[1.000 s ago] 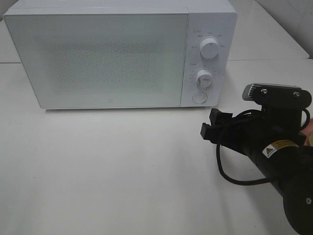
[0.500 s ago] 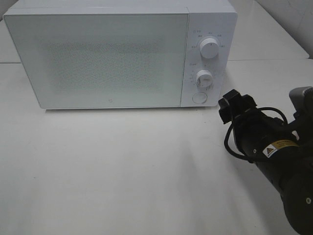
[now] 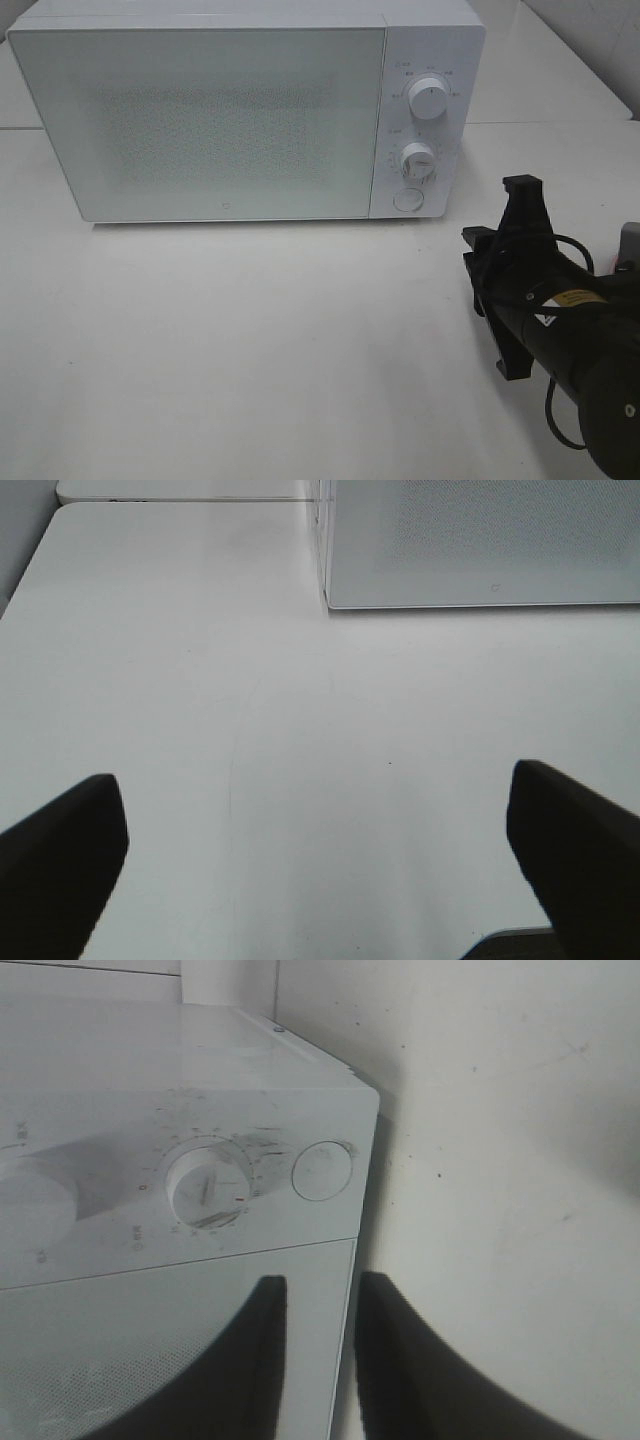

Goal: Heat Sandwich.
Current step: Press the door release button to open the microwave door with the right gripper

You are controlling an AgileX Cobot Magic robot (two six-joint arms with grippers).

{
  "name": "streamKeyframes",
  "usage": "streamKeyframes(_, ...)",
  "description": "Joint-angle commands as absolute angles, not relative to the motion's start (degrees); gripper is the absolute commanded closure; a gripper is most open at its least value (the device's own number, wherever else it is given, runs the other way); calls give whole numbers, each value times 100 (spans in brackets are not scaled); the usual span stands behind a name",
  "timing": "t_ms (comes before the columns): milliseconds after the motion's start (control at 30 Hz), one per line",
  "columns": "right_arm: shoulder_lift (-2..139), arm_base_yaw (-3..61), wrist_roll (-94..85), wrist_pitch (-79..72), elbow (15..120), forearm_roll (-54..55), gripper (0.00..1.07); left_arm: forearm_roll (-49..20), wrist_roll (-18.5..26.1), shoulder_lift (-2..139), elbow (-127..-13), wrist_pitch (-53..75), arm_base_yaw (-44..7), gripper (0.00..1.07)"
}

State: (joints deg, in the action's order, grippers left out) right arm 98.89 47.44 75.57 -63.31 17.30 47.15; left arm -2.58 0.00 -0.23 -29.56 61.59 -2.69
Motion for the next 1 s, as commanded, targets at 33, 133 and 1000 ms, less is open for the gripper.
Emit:
streamKeyframes(33,9878,4761,7741,-6262,1759,4704,97,-292,0,-172,-2956,6108,-252,9)
streamKeyframes(133,9878,4761,7735,-6262,1759,4693,107,-292,0,-172,-2956,6108,-252,9)
streamKeyframes(1000,10571,4452,7758,-5856,2527,4349,107,-292,0,-172,-2956,6108,-252,9)
